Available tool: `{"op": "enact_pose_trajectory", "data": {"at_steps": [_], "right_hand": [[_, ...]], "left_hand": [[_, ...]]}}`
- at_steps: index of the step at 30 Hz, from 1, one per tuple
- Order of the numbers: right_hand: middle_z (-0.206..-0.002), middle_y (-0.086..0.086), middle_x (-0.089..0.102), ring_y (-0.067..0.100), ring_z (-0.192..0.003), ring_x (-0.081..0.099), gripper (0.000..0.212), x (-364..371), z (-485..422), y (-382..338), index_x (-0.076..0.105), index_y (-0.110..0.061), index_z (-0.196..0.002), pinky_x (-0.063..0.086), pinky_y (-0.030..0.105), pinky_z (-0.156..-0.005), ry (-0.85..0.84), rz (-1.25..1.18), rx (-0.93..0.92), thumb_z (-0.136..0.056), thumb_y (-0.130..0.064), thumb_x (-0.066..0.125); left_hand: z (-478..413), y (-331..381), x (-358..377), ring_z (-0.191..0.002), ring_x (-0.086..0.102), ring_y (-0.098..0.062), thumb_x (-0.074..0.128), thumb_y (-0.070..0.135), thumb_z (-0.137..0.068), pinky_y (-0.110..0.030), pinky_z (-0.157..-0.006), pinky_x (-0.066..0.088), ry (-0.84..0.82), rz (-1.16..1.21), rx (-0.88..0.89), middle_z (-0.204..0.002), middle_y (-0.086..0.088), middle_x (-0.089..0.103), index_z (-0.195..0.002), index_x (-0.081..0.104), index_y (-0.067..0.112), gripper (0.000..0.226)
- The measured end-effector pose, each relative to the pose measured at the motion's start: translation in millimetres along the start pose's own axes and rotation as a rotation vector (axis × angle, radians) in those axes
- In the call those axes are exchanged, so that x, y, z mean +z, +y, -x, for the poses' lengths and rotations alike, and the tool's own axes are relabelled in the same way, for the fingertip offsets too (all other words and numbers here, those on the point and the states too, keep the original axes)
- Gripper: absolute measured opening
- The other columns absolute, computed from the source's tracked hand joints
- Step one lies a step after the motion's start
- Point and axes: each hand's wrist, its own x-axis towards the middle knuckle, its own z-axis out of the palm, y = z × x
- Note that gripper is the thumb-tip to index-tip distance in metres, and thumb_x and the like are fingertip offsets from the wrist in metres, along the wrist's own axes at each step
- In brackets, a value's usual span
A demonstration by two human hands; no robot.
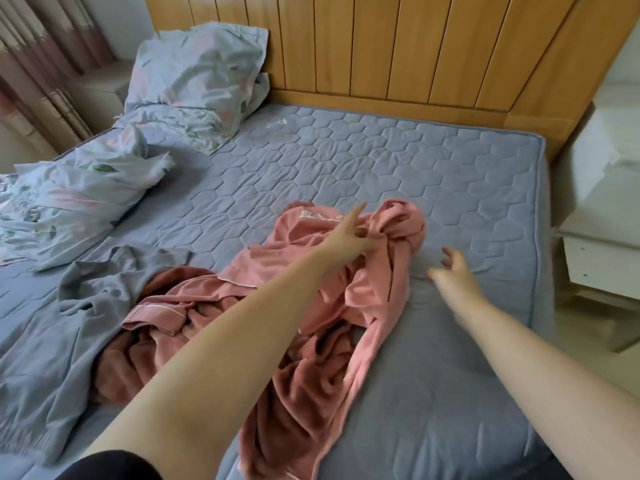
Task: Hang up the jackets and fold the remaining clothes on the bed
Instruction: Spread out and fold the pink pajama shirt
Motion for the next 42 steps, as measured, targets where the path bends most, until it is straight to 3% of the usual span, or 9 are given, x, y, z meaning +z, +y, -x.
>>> {"op": "enact_pose_trajectory", "data": {"at_steps": [6,10,15,18,21,27,33,38,42], "right_hand": [[-0.147,0.015,0.038,0.027,-0.134,0.039,0.066,-5.2,-1.8,18.1,0.030,-0.007,-0.146,0.031,0.034,-0.108,0.026,0.100,0.101,-0.087,-0.011,0.060],[-0.142,0.009,0.042,0.024,-0.133,0.040,0.075,14.4,9.2,29.9,0.027,-0.004,-0.146,0.032,0.026,-0.102,-0.165,0.231,0.069,-0.084,-0.015,0.068],[-0.149,0.013,0.032,0.024,-0.135,0.036,0.103,36.7,14.6,51.3,0.019,-0.013,-0.151,0.030,0.032,-0.112,-0.274,0.271,0.070,-0.070,-0.031,0.080],[-0.146,0.007,0.034,0.026,-0.135,0.037,0.128,35.6,-4.3,77.5,0.017,-0.029,-0.151,0.035,0.040,-0.111,-0.296,0.340,-0.043,-0.048,-0.051,0.090],[-0.142,0.003,0.044,0.027,-0.129,0.047,0.140,28.3,-53.0,127.1,0.025,-0.038,-0.146,0.045,0.046,-0.101,-0.269,0.360,-0.167,-0.025,-0.070,0.086],[-0.085,-0.004,0.061,0.011,-0.080,0.058,0.039,-37.5,3.2,8.0,0.061,-0.008,-0.110,0.044,0.004,-0.056,-0.103,-0.086,-0.086,-0.074,0.007,0.070],[-0.091,0.004,0.066,0.016,-0.082,0.059,0.007,-96.8,-22.2,-51.0,0.066,-0.016,-0.089,0.045,0.023,-0.061,0.469,-0.248,-0.048,-0.082,-0.017,0.064],[-0.117,0.011,0.065,0.024,-0.110,0.058,0.052,-113.4,-36.4,-84.1,0.059,-0.004,-0.122,0.042,0.027,-0.094,0.761,-0.064,-0.327,-0.072,-0.019,0.060],[-0.132,0.018,0.054,0.031,-0.121,0.053,0.068,-80.7,-50.9,-26.8,0.048,-0.001,-0.131,0.040,0.034,-0.097,0.104,0.528,-0.118,-0.077,-0.034,0.074]], "left_hand": [[-4.6,-54.7,-8.9,-0.147,0.001,-0.031,0.060,0.046,-0.084,-0.059,-0.114,0.013,-0.044,-0.952,-0.107,-0.159,-0.001,0.009,-0.152,0.011,0.035,0.084],[17.5,-91.2,-13.2,-0.144,0.009,-0.031,0.067,0.068,-0.066,-0.063,-0.106,0.024,-0.076,-1.187,-0.172,-0.160,-0.004,-0.005,-0.149,-0.005,0.043,0.112],[21.7,-110.6,-4.5,-0.109,0.056,-0.036,0.060,0.030,-0.084,-0.041,-0.084,0.048,-0.005,-1.076,-0.235,-0.127,-0.015,0.055,-0.149,0.021,0.029,0.075],[11.7,-83.9,8.1,-0.104,0.060,-0.033,0.062,0.035,-0.079,-0.034,-0.084,0.048,-0.054,-0.834,-0.116,-0.110,-0.010,0.066,-0.116,0.061,0.014,0.042],[-1.6,-39.5,28.0,-0.091,0.058,-0.021,0.064,0.019,-0.083,-0.020,-0.071,0.037,-0.127,-0.626,0.008,-0.093,-0.004,0.061,-0.104,0.064,0.005,0.025],[-26.1,30.6,73.0,-0.073,0.059,-0.005,0.062,-0.005,-0.083,-0.018,-0.072,0.050,-0.303,-0.155,0.124,-0.082,0.001,0.063,-0.091,0.063,0.011,0.019],[-54.4,63.0,89.6,-0.076,0.061,-0.012,0.061,0.002,-0.090,-0.022,-0.070,0.051,-0.060,0.327,0.154,-0.097,-0.003,0.066,-0.124,0.056,0.004,0.035],[-69.0,17.5,58.7,-0.097,0.062,-0.022,0.053,0.012,-0.092,-0.026,-0.086,0.046,0.114,-0.513,0.075,-0.109,-0.009,0.066,-0.113,0.065,0.006,0.025],[-42.6,-48.8,38.6,-0.112,0.057,-0.031,0.050,0.042,-0.094,-0.034,-0.094,0.045,-0.629,-1.315,-0.172,-0.123,-0.014,0.063,-0.118,0.064,0.007,0.045]]}}
